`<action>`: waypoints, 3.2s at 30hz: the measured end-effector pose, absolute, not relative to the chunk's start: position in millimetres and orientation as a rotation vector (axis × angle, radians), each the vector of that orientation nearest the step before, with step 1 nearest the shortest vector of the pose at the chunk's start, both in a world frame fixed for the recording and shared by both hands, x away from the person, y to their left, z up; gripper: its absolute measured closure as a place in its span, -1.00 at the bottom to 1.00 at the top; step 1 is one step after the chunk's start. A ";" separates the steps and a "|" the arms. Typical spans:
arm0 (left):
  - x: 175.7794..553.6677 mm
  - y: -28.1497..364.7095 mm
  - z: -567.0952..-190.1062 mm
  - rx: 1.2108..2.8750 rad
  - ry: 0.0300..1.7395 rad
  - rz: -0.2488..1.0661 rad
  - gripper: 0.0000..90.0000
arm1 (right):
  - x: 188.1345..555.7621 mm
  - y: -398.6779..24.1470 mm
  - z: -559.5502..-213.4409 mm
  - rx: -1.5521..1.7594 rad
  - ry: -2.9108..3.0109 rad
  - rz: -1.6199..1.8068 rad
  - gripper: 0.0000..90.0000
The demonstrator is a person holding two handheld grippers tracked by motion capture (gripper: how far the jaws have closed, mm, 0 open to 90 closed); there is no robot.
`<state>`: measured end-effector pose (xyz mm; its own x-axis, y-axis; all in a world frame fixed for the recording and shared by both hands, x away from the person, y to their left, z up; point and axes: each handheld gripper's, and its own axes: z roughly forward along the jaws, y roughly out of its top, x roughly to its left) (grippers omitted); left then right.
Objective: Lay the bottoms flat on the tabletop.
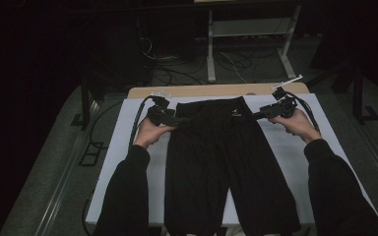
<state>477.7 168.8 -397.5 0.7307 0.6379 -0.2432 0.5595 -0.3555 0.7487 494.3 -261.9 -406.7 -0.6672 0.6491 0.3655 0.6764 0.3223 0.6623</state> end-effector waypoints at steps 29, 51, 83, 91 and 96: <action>524.3 185.7 -455.5 1.820 1.397 0.072 0.92 | 555.4 -212.0 -442.3 -1.766 -2.513 -1.048 0.91; 534.7 193.9 -434.0 1.724 1.402 0.124 0.46 | 554.6 -237.9 -430.9 -1.912 -2.264 -1.261 0.65; 427.8 203.7 -395.3 1.723 1.035 0.249 -1.00 | 432.1 -270.5 -397.9 -1.557 -2.492 -1.562 -1.00; 399.1 213.5 -396.9 1.725 1.014 0.262 -1.00 | 400.8 -271.1 -400.3 -1.524 -2.533 -1.581 -1.00; 384.3 215.1 -398.6 1.734 1.000 0.274 -1.00 | 380.8 -271.8 -400.9 -1.497 -2.539 -1.602 -1.00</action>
<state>384.3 215.1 -398.6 0.6220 0.7315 -0.2792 0.4874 -0.0827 0.8693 380.8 -271.8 -400.9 -0.5834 0.7691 0.2610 0.5667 0.1553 0.8092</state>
